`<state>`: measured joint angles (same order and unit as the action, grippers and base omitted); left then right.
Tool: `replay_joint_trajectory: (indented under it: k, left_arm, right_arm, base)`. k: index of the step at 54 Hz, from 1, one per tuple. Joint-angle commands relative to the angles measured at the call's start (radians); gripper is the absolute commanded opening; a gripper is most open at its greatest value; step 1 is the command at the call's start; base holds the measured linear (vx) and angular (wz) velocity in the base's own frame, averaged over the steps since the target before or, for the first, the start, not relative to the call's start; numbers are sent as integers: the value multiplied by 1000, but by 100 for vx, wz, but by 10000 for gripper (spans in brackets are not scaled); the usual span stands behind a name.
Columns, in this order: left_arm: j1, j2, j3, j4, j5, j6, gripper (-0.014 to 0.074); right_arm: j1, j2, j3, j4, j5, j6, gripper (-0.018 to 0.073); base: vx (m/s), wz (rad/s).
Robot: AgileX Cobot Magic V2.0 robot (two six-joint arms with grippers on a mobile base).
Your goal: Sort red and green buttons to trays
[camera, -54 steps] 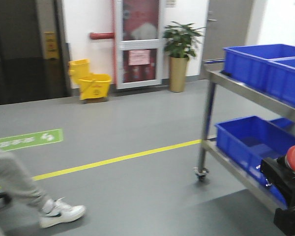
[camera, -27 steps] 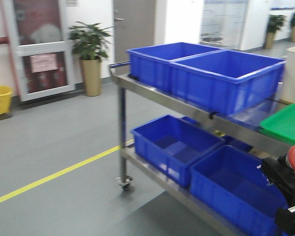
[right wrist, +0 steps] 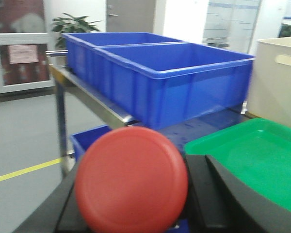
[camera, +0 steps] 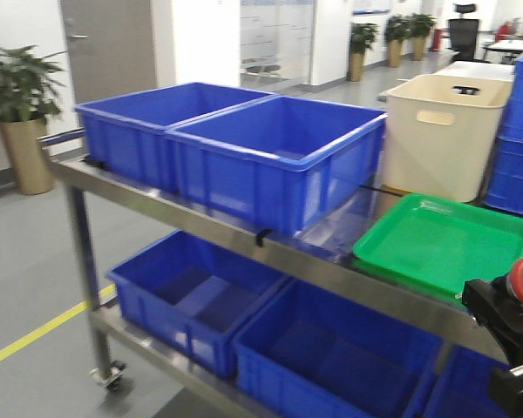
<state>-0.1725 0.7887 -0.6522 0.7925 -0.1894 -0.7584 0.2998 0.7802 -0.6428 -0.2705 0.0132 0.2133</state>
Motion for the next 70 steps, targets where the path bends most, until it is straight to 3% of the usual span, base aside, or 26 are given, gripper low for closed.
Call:
replay_joint_trajectory:
  k: [1,49,70]
  left_arm:
    - [-2,-5,-35,-14,-63,-7,-3]
    - [-2,-5,-35,-14,-63,-7,-3]
    - [-2,-5,-35,-14,-64,-7,-3]
  right_arm:
    - [0,-8,-39,-3,-85,-8,-9]
    - [0,-8,-39,-3,-85,-8,-9]
    - [0,-8,-39,-3,-85,-8,-9]
  base:
    - [34,-43]
    - [25,-58]
    - [19,-23]
